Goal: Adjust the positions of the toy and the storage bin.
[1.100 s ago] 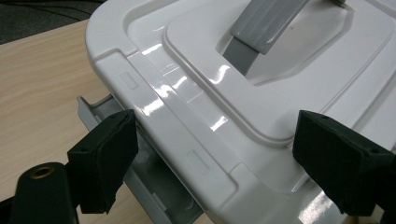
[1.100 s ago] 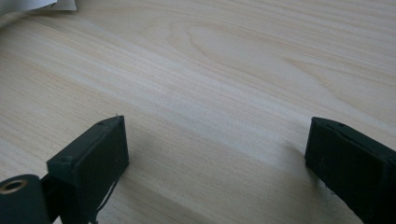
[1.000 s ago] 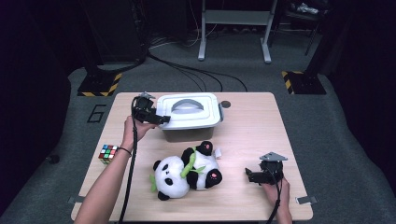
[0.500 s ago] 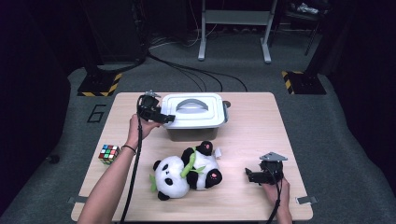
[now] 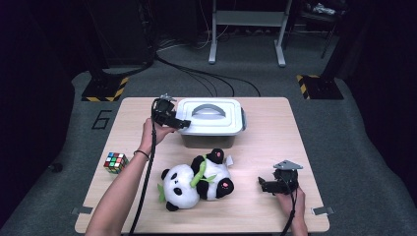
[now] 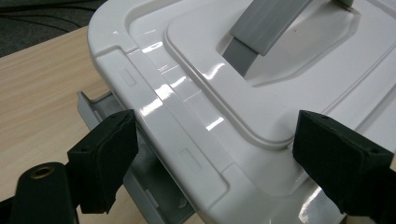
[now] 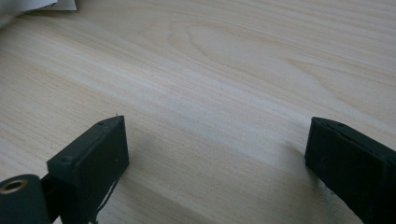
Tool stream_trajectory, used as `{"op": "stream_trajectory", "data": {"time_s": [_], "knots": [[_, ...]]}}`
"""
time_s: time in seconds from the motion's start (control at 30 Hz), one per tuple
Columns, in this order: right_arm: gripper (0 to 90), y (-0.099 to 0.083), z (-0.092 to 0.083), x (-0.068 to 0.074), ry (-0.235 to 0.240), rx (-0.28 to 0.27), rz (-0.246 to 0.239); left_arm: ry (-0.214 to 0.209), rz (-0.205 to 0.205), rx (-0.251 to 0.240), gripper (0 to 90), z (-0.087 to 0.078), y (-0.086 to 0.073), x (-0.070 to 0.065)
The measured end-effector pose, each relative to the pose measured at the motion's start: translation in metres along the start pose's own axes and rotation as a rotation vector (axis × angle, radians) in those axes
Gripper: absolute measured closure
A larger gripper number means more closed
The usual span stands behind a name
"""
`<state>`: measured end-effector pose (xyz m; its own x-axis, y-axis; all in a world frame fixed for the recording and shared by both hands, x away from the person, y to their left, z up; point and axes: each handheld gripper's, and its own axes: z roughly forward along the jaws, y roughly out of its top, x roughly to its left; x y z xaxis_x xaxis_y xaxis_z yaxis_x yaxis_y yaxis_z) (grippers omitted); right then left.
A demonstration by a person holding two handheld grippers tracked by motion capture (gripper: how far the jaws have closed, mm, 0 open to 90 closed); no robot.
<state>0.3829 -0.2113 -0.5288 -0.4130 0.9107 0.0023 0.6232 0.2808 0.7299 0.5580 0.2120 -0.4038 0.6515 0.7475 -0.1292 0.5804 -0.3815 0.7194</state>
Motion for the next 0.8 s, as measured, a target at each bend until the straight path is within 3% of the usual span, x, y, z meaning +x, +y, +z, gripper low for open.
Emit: {"op": "stream_trajectory", "data": {"time_s": [0.8], "knots": [[5.3,0.0,0.0,0.0,0.001,0.001,-0.001,-0.024,0.04,0.019,14.3,0.026,0.023,-0.024]]}}
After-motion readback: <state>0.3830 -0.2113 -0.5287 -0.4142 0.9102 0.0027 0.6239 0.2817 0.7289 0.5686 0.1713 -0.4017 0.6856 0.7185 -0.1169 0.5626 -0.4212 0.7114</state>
